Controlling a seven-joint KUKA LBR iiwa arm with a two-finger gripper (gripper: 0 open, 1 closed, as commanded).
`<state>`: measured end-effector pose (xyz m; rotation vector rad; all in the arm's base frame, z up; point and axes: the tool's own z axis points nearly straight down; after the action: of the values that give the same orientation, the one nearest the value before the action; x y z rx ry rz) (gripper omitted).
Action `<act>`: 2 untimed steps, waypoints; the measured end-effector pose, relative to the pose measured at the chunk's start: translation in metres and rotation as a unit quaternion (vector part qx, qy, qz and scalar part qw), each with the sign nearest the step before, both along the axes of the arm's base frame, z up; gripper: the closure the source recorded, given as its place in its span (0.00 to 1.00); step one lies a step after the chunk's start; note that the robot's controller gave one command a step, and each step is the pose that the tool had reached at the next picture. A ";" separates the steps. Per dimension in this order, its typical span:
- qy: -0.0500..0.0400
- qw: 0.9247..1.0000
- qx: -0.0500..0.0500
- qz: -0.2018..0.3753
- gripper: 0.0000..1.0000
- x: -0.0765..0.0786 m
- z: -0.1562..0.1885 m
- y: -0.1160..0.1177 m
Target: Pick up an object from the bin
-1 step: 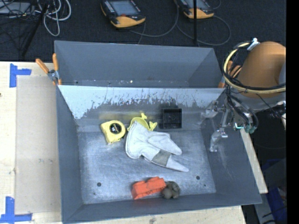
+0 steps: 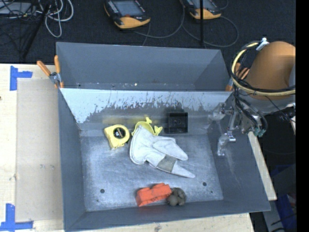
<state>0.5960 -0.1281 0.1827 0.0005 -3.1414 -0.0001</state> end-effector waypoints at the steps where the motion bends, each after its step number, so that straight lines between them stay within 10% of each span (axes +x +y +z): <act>1: -0.003 1.000 -0.001 0.029 0.00 0.003 -0.064 0.046; 2: 0.005 1.000 0.000 0.027 0.00 -0.005 -0.074 0.068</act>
Offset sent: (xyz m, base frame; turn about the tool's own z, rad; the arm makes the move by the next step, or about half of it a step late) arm -0.0060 0.0799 -0.0368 -0.0391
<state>0.5910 -0.0602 0.1092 0.0856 -3.1308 0.0007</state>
